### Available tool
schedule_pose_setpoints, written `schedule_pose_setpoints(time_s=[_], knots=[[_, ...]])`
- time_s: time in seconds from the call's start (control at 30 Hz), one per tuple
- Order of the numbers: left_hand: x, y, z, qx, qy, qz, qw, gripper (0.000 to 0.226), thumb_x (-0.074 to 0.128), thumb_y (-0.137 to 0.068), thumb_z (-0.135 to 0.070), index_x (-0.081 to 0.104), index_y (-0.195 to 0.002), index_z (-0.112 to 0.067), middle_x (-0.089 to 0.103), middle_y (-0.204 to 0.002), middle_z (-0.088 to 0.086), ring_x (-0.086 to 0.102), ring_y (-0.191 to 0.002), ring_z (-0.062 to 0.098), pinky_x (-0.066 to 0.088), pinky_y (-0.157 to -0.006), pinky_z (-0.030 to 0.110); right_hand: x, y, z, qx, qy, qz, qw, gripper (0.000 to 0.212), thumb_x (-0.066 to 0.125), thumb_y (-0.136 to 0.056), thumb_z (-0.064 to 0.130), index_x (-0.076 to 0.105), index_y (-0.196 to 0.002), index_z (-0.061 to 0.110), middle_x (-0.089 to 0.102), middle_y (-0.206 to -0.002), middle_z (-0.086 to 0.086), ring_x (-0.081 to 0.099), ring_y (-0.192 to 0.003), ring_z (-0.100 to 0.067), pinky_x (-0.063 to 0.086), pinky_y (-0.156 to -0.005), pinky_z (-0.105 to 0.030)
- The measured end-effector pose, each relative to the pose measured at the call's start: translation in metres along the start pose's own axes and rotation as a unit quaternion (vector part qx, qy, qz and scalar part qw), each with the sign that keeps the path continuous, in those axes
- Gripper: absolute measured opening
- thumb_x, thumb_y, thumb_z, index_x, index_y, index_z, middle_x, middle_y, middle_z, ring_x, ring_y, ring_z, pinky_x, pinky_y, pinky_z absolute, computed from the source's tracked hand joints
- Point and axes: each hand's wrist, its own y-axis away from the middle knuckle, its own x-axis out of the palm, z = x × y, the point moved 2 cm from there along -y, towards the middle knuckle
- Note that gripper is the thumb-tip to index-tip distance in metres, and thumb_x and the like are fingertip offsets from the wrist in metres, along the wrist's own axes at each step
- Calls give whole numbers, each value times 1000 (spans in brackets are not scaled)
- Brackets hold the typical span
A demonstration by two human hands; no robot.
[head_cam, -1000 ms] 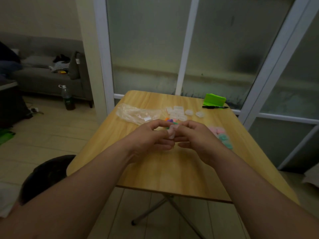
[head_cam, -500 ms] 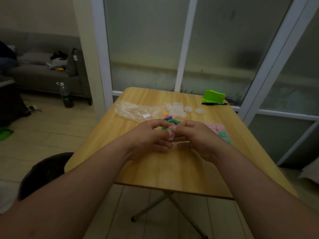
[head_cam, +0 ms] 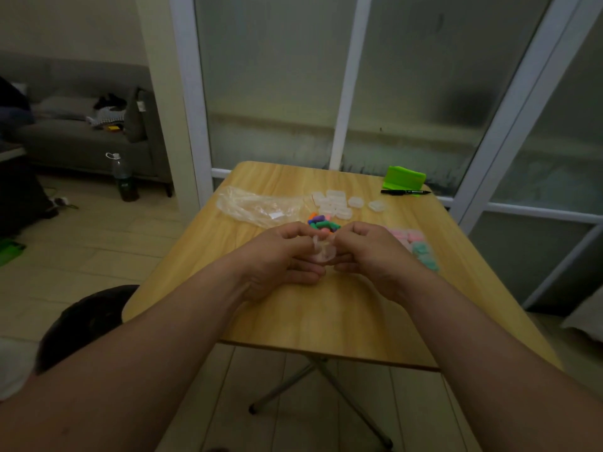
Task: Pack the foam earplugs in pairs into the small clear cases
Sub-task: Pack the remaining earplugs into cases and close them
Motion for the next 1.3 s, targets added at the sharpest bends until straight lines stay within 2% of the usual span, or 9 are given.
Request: schedule_pose_setpoints(time_s=[0.17,0.37,0.63,0.73,0.8,0.9,1.07,1.2,1.3], knots=[[-1,1,-2,0,31,-7,999,26,59,-100,-4,70,-124,-8,75,-104,24,75,-92,32,65,-84,42,-5,-2,-2,5,22,-35,999,20,69,-97,19,74,-106,1,78,-88,-11,72,-72,-15,58,-67,-30],[6,3,-4,-9,88,-30,996,33,52,-100,8,60,-130,-5,71,-118,31,77,-99,35,67,-79,39,-7,-8,2,-96,197,-115,969,10,76,-94,31,77,-90,22,78,-83,1,74,-76,-16,63,-69,-42],[27,15,10,-55,85,120,988,50,49,-94,14,56,-139,-7,64,-107,18,65,-81,17,58,-76,29,-3,-10,4,-147,249,-29,957,15,68,-101,22,83,-99,21,79,-90,9,70,-86,-2,54,-78,-28],[27,12,8,-63,97,85,990,36,51,-98,-3,57,-133,-10,60,-89,8,56,-69,13,45,-64,26,4,-12,9,-169,238,-16,956,17,66,-102,20,83,-103,17,78,-87,8,69,-81,1,51,-73,-17],[25,10,5,-76,106,59,990,26,51,-106,-30,60,-125,-14,59,-81,5,53,-64,14,41,-59,26,6,-16,10,-160,198,-8,967,17,66,-102,20,83,-101,18,79,-88,5,71,-82,-4,54,-75,-21],[18,6,1,-80,121,-3,989,48,42,-109,-51,66,-120,-11,60,-77,4,51,-60,14,39,-54,26,-2,-29,10,-133,145,-46,979,19,65,-104,29,82,-101,22,79,-91,4,72,-82,-6,53,-74,-30],[1,3,-7,-67,199,-111,971,52,43,-108,-47,66,-131,-6,67,-92,9,52,-64,16,42,-54,27,-34,-51,8,-132,255,-199,937,16,64,-103,25,79,-107,23,75,-108,7,69,-101,-15,57,-89,-39],[-8,0,-11,-62,248,-123,959,47,48,-104,-43,65,-132,-8,64,-114,13,56,-75,19,51,-57,29,-34,-59,-2,-134,307,-195,922,14,67,-99,21,77,-107,26,74,-106,7,71,-93,-18,63,-84,-47],[-9,-2,-12,-57,264,-110,957,45,49,-103,-42,65,-129,-8,65,-115,13,57,-77,20,52,-60,31,-24,-63,-3,-154,387,-172,893,16,71,-97,23,75,-113,25,70,-111,2,65,-99,-15,57,-88,-38]])
